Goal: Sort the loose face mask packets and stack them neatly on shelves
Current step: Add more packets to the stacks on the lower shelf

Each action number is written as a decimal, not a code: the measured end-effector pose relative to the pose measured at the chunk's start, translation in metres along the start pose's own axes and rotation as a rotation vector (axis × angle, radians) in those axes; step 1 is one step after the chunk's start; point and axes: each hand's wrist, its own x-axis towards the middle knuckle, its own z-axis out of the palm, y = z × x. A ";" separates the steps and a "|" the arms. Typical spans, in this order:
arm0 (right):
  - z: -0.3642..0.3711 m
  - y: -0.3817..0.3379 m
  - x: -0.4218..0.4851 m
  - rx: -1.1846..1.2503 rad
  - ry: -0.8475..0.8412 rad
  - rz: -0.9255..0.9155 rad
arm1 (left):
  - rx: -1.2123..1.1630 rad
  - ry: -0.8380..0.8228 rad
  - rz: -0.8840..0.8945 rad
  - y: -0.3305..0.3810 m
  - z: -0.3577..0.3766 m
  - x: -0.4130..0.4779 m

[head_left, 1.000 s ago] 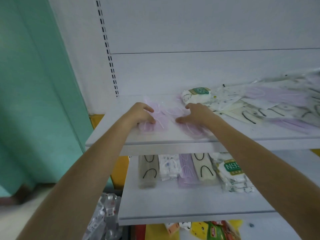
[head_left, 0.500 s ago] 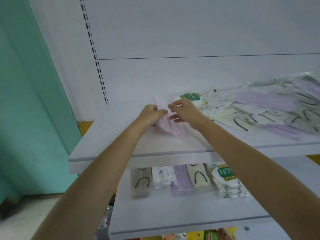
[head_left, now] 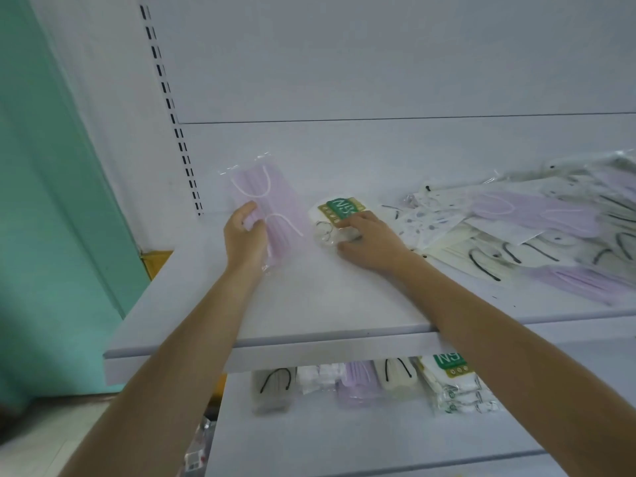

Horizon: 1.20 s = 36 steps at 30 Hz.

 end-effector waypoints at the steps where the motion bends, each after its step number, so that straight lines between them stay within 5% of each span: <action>1: 0.001 -0.001 -0.003 0.041 -0.016 -0.086 | 0.003 -0.010 -0.003 0.000 0.001 -0.001; 5: 0.003 -0.008 -0.011 0.154 -0.005 -0.279 | 0.075 -0.119 0.009 0.001 0.004 -0.004; 8: -0.002 -0.001 -0.005 -0.013 0.159 0.013 | 0.276 -0.197 0.132 0.000 0.003 -0.009; 12: -0.014 0.019 -0.004 -0.385 -0.017 0.461 | 0.569 -0.286 0.342 -0.001 0.004 -0.021; 15: -0.014 0.022 -0.004 -0.428 0.001 0.578 | 0.712 -0.265 0.359 0.002 0.006 -0.025; 21: -0.013 0.026 -0.002 -0.381 0.081 0.328 | 0.808 -0.233 0.418 0.003 0.005 -0.028; 24: -0.009 0.022 -0.001 -0.320 -0.024 0.111 | 0.591 -0.389 0.534 0.005 0.000 -0.029; 28: -0.004 0.016 0.005 -0.313 -0.122 0.147 | 0.630 -0.539 0.522 0.000 0.001 -0.032; 36: -0.004 0.012 0.006 -0.186 -0.150 0.020 | 1.086 -0.050 0.398 -0.003 0.004 -0.027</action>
